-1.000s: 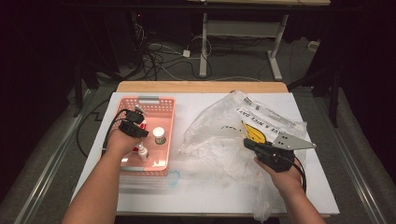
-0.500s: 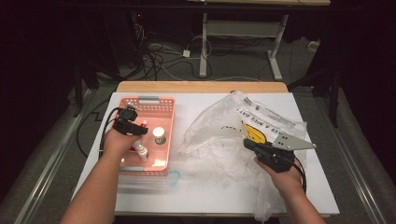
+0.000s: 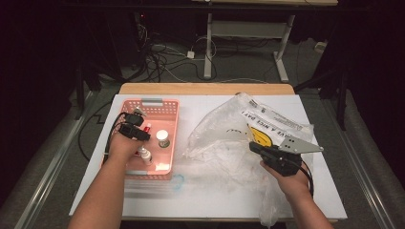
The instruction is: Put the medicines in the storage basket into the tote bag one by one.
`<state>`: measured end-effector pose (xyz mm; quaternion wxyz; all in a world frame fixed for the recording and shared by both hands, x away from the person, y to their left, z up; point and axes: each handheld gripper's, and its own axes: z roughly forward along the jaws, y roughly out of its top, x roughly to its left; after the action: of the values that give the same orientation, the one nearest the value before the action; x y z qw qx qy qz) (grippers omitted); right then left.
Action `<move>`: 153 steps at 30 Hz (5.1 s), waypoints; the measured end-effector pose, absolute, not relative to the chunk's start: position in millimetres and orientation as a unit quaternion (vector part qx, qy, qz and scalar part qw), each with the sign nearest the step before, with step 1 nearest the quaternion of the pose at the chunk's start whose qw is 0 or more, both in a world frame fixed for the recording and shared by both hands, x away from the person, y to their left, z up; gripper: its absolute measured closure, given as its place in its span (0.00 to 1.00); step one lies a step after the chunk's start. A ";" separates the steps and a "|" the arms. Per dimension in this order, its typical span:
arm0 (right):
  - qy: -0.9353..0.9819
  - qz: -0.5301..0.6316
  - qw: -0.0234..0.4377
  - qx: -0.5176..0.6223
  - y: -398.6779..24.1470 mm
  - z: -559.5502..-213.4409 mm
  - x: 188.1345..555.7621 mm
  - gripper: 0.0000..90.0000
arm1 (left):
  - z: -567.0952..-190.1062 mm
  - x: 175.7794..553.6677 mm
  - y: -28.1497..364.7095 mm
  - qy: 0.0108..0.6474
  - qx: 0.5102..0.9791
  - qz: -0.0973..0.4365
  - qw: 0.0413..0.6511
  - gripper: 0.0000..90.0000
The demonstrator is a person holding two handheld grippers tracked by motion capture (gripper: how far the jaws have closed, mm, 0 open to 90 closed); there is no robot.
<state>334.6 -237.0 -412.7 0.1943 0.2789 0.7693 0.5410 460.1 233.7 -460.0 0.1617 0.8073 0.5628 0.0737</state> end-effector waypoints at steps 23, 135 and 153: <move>0.770 0.540 0.194 0.280 -237.4 -413.6 335.2 1.00 | -434.4 440.0 240.1 0.555 0.796 0.091 0.224 0.76; 0.747 0.558 0.226 0.281 -258.2 -394.6 317.8 1.00 | -431.1 328.4 49.4 0.352 0.827 0.066 0.433 0.76; 0.759 0.558 0.208 0.262 -227.2 -399.0 321.6 1.00 | -431.4 317.5 33.8 0.323 0.839 0.075 0.431 0.76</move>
<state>321.6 -227.2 -399.0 0.2076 0.2624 0.7590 0.5585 317.5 33.8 -431.4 0.4311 0.8394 0.3225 0.0750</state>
